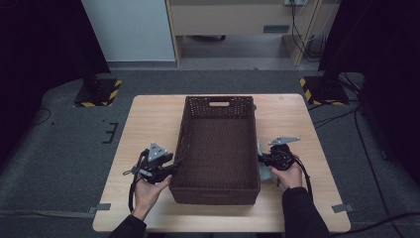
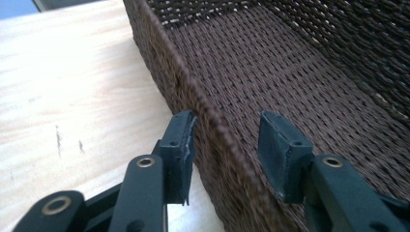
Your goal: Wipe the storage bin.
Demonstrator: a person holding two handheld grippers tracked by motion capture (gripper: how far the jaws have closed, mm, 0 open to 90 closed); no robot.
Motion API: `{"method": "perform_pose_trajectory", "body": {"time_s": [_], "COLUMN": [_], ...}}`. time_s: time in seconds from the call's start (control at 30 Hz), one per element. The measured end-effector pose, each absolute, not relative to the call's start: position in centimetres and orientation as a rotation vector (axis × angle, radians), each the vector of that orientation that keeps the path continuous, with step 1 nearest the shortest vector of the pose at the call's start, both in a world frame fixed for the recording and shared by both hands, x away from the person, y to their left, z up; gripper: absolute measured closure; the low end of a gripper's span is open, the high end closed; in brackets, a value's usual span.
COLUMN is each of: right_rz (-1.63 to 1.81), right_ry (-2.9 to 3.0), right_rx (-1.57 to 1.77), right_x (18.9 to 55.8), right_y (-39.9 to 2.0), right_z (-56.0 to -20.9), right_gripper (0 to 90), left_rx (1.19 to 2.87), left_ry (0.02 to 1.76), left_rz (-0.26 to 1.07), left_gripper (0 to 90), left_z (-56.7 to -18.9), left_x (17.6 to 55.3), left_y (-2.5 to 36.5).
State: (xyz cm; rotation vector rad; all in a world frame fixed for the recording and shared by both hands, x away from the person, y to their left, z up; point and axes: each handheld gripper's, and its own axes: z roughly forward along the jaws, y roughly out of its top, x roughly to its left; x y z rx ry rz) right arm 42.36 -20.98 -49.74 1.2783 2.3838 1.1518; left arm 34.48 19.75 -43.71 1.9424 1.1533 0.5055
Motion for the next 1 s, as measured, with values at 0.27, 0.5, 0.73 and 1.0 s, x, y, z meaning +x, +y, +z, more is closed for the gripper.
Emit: {"method": "perform_pose_trajectory", "body": {"time_s": [0.27,0.5,0.73,1.0], "right_rz": [1.381,1.312,1.179,1.374], "right_ry": [2.250,2.307,2.405,2.257], "right_rx": [1.157,1.201,1.274,1.221], "right_x": [40.2,38.9,39.3,39.0], "right_y": [-22.0,-22.0,-21.2,-22.2], "right_z": [-45.1,-47.0,-50.2,-46.5], "right_gripper": [83.9,83.9,83.9,83.9], "left_rx": [1.983,1.966,1.947,1.937], "left_ry": [1.158,1.185,1.211,1.233], "left_rz": [0.491,0.515,0.523,0.538], "left_gripper": [61.9,66.6,70.3,70.8], "left_z": [-44.6,-45.0,-45.0,-45.0], "left_x": [34.4,34.4,34.4,35.1], "left_y": [19.1,18.8,18.7,18.2]}}
